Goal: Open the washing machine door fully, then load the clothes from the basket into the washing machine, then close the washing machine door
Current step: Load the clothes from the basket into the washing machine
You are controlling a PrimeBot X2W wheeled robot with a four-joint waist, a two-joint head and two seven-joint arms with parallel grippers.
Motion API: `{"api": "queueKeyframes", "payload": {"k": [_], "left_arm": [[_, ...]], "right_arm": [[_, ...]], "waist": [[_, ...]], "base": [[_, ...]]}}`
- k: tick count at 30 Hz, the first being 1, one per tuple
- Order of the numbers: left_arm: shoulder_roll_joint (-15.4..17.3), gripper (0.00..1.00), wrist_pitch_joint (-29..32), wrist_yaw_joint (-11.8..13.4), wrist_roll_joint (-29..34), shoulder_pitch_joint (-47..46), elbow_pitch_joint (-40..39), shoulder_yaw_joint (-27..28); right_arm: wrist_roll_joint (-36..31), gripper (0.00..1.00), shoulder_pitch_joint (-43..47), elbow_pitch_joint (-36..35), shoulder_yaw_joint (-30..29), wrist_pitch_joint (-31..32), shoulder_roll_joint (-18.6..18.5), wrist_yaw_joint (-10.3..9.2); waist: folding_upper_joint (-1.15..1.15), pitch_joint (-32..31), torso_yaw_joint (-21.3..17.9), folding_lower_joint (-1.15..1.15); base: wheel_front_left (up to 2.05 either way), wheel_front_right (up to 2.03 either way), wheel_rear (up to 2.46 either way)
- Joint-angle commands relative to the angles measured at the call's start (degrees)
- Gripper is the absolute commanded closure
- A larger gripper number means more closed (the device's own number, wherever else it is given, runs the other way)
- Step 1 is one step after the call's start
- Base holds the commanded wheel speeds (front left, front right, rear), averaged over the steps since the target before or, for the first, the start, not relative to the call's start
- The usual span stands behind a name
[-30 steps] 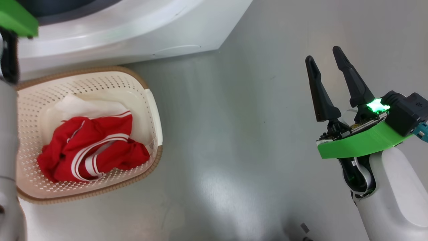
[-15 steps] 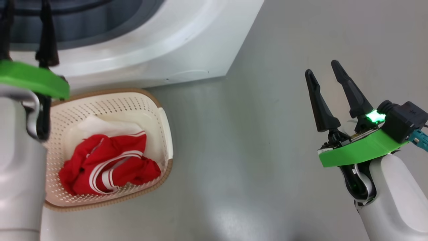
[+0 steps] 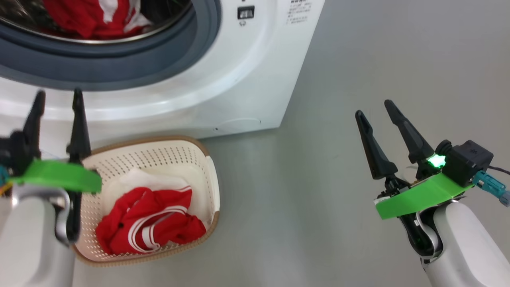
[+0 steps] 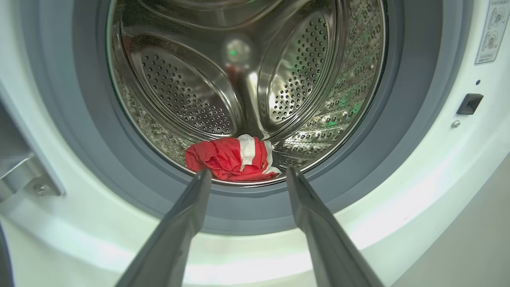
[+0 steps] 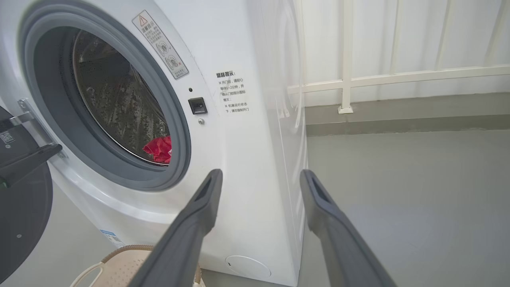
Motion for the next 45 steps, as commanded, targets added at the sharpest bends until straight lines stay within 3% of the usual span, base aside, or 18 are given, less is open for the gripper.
{"api": "queueKeyframes", "payload": {"k": [1, 15, 23, 45], "left_arm": [[1.82, 0.00, -0.45, 1.07, -0.91, 2.88, -3.20, 2.23], [0.50, 0.00, 0.44, 5.03, -2.66, 21.84, -17.66, 3.20], [0.26, 0.00, 0.37, 6.64, -2.37, 27.68, -22.82, 3.29], [-0.93, 0.00, -0.21, 7.51, -2.89, 31.46, -26.03, 3.39]], "right_arm": [[1.20, 0.00, 1.76, -1.00, 1.44, -0.27, -0.60, 0.09], [2.25, 0.00, 6.45, 0.38, 1.22, -0.27, -2.47, 0.09], [2.50, 0.00, 7.78, 0.42, 0.96, -0.27, -2.61, 0.09], [2.66, 0.00, 8.91, 0.62, 1.04, -0.27, -3.52, 0.09]], "waist": [[0.00, -3.30, 0.84, 0.00], [0.00, -10.75, 2.68, 0.00], [0.00, -12.52, 2.96, 0.00], [0.00, -13.83, 4.36, 0.00]], "base": [[0.00, 0.00, 0.00], [0.00, 0.00, 0.00], [0.00, 0.00, 0.00], [0.00, 0.00, 0.00]]}}
